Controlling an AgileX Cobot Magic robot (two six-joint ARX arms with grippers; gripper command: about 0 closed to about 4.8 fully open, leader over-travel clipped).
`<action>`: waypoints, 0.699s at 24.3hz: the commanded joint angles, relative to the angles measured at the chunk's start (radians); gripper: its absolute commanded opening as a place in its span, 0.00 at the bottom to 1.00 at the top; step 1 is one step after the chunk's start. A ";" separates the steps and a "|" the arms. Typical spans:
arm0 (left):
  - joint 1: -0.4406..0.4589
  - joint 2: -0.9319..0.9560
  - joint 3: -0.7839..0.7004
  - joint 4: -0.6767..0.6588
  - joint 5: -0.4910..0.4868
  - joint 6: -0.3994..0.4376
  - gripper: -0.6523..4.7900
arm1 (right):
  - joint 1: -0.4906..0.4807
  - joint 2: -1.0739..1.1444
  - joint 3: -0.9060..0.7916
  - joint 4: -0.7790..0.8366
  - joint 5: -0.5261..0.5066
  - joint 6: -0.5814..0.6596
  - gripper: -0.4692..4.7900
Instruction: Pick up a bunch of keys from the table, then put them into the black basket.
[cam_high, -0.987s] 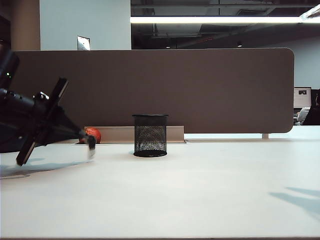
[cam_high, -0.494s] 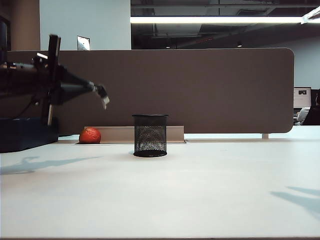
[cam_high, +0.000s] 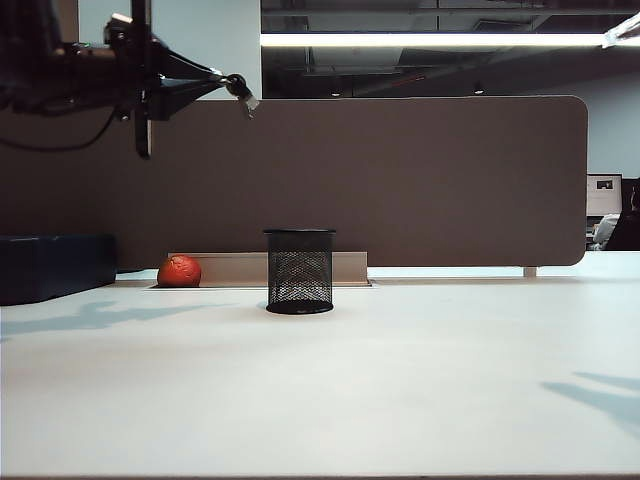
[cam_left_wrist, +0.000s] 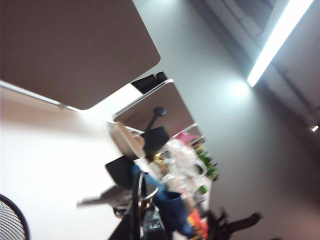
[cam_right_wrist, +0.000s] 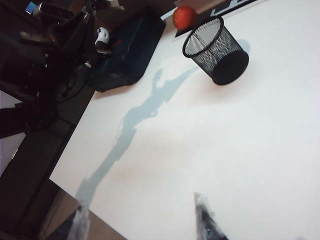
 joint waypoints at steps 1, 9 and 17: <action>-0.012 -0.003 0.084 -0.183 0.008 0.188 0.11 | 0.002 -0.002 0.005 0.072 0.002 -0.006 0.61; -0.051 -0.001 0.229 -0.572 -0.036 0.573 0.11 | 0.001 0.004 0.005 0.129 0.021 -0.006 0.61; -0.127 0.018 0.236 -0.635 -0.111 0.747 0.11 | 0.001 0.005 0.005 0.129 0.063 -0.007 0.61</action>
